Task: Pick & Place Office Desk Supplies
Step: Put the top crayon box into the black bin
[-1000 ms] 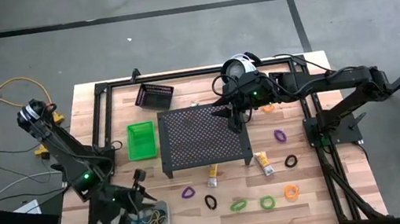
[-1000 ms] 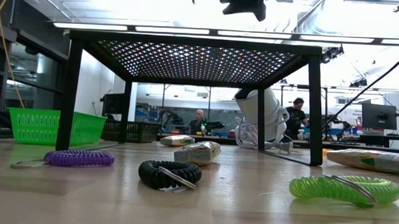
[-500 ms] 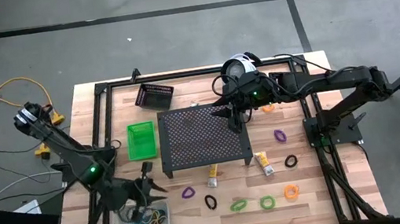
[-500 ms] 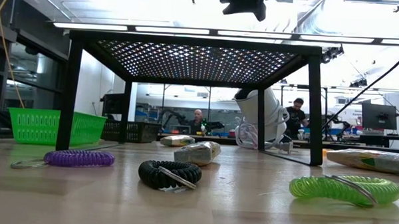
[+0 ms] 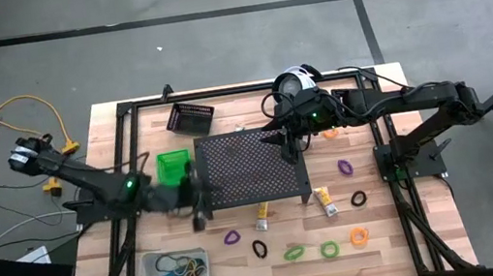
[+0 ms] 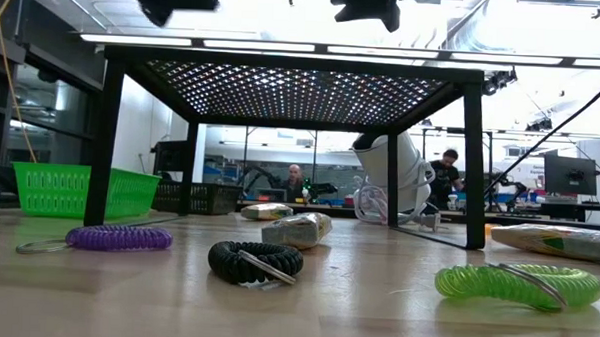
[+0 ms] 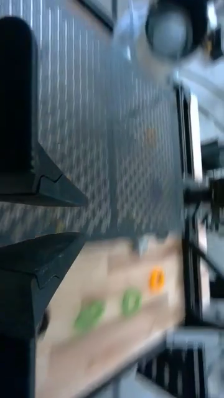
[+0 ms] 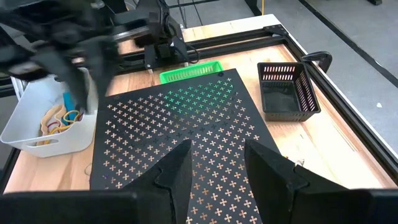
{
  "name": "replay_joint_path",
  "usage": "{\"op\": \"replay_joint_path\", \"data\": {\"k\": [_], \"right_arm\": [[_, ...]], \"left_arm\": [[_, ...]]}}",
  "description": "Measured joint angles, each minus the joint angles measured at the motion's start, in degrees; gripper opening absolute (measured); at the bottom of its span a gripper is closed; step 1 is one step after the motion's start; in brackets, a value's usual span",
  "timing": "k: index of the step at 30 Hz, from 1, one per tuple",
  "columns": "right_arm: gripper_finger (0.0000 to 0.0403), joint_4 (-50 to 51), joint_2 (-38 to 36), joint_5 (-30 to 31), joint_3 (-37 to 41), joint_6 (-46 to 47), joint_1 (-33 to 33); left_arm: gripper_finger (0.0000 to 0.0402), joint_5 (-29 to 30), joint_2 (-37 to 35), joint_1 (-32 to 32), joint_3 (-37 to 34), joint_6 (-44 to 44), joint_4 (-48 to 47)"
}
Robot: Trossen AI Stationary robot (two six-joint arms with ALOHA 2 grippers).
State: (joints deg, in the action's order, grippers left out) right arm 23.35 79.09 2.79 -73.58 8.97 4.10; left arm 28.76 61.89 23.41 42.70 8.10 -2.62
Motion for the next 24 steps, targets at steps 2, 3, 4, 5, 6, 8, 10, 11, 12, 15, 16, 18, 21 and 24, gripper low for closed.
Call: {"op": "replay_joint_path", "data": {"k": [2,3,4,5,6,8,10,11,12,15,16,18,21,24], "right_arm": [[0.0135,0.0,0.0,0.0,0.0,0.0,0.0],[0.0135,0.0,0.0,0.0,0.0,0.0,0.0],[0.0135,0.0,0.0,0.0,0.0,0.0,0.0],[0.0135,0.0,0.0,0.0,0.0,0.0,0.0],[0.0135,0.0,0.0,0.0,0.0,0.0,0.0],[0.0135,0.0,0.0,0.0,0.0,0.0,0.0],[0.0135,0.0,0.0,0.0,0.0,0.0,0.0],[0.0135,0.0,0.0,0.0,0.0,0.0,0.0],[0.0135,0.0,0.0,0.0,0.0,0.0,0.0],[0.0135,0.0,0.0,0.0,0.0,0.0,0.0],[0.0135,0.0,0.0,0.0,0.0,0.0,0.0],[0.0135,0.0,0.0,0.0,0.0,0.0,0.0],[0.0135,0.0,0.0,0.0,0.0,0.0,0.0],[0.0135,0.0,0.0,0.0,0.0,0.0,0.0]], "left_arm": [[0.0071,0.0,0.0,-4.4,0.0,-1.7,0.1],[0.0071,0.0,0.0,-6.5,0.0,-2.4,0.1],[0.0071,0.0,0.0,-8.7,0.0,-3.2,0.2],[0.0071,0.0,0.0,-11.0,0.0,-4.1,0.2],[0.0071,0.0,0.0,-13.1,0.0,-5.0,0.2],[0.0071,-0.1,0.0,-17.3,0.0,-6.9,0.5],[0.0071,-0.3,0.0,-21.3,0.0,-8.7,1.2],[0.0071,-0.3,0.0,-23.0,0.0,-9.6,1.6],[0.0071,-0.4,0.0,-24.6,0.0,-10.5,2.1],[0.0071,-0.5,0.0,-28.9,0.0,-13.1,3.4],[0.0071,-0.9,0.0,-30.1,0.0,-13.7,4.0],[0.0071,-1.8,0.0,-32.4,0.0,-14.2,5.1],[0.0071,-4.6,0.0,-35.8,0.0,-14.2,6.5],[0.0071,-8.4,0.0,-38.9,0.0,-14.1,6.8]]}}
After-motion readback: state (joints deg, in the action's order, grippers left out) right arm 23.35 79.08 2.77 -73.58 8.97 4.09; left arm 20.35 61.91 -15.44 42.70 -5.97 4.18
